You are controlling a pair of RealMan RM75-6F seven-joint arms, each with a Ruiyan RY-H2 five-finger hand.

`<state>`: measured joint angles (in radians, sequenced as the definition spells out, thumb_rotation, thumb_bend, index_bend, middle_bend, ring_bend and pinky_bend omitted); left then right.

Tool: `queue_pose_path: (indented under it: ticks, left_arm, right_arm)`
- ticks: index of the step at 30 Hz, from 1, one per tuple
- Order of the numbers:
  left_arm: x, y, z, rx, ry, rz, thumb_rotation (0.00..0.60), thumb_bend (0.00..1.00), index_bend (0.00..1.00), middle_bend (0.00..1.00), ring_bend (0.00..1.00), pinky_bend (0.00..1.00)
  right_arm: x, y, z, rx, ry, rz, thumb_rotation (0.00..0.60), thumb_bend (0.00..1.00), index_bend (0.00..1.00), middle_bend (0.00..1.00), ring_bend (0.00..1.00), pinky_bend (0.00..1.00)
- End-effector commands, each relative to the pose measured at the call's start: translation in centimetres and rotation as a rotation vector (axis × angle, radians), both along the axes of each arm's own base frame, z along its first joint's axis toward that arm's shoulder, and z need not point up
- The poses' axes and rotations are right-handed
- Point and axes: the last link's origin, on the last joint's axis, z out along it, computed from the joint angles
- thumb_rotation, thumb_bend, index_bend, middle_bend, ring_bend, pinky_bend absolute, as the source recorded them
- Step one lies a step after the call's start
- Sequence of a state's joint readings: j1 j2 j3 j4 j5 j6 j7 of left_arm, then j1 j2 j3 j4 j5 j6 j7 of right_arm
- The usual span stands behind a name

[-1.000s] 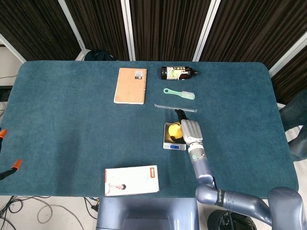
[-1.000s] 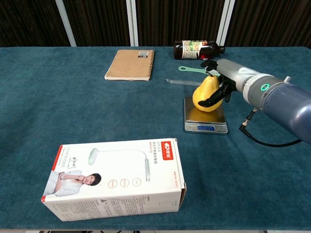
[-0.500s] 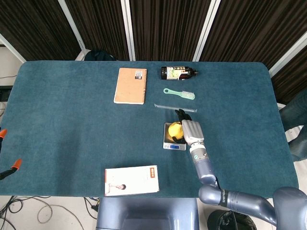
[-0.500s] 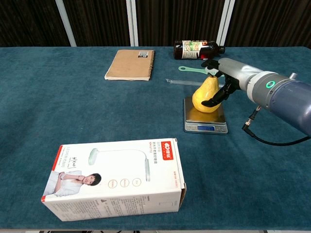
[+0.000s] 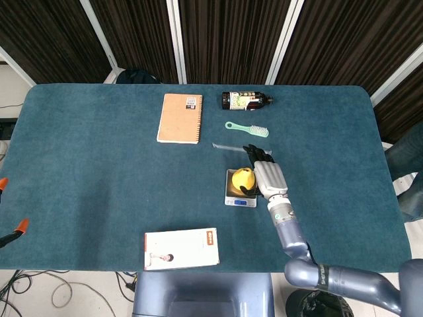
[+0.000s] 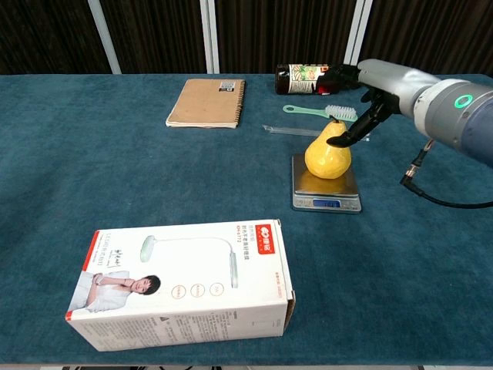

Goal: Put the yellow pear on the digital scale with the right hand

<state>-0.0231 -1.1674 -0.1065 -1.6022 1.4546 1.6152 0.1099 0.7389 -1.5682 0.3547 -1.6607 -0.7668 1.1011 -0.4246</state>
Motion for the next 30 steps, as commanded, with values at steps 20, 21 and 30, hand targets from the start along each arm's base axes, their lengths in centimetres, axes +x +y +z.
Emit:
queue_pose_path:
  ticks: [20, 21, 30]
  left_arm:
    - [0.2, -0.3, -0.1, -0.007, -0.01, -0.006, 0.6, 0.19, 0.1, 0.05, 0.0, 0.04]
    - [0.2, -0.3, -0.1, -0.008, -0.011, -0.005, 0.6, 0.19, 0.1, 0.05, 0.0, 0.04]
    - [-0.1, -0.1, -0.3, -0.021, -0.007, 0.029, 0.6, 0.19, 0.1, 0.06, 0.0, 0.04]
  right_arm:
    - [-15.0, 15.6, 13.6, -0.298, 0.27, 0.16, 0.6, 0.3, 0.0, 0.0, 0.01, 0.1]
    - [-15.5, 15.9, 13.5, -0.305, 0.289, 0.161, 0.6, 0.3, 0.0, 0.0, 0.01, 0.1]
    - [-18.1, 17.6, 12.9, -0.314, 0.378, 0.119, 0.6, 0.3, 0.0, 0.0, 0.0, 0.09]
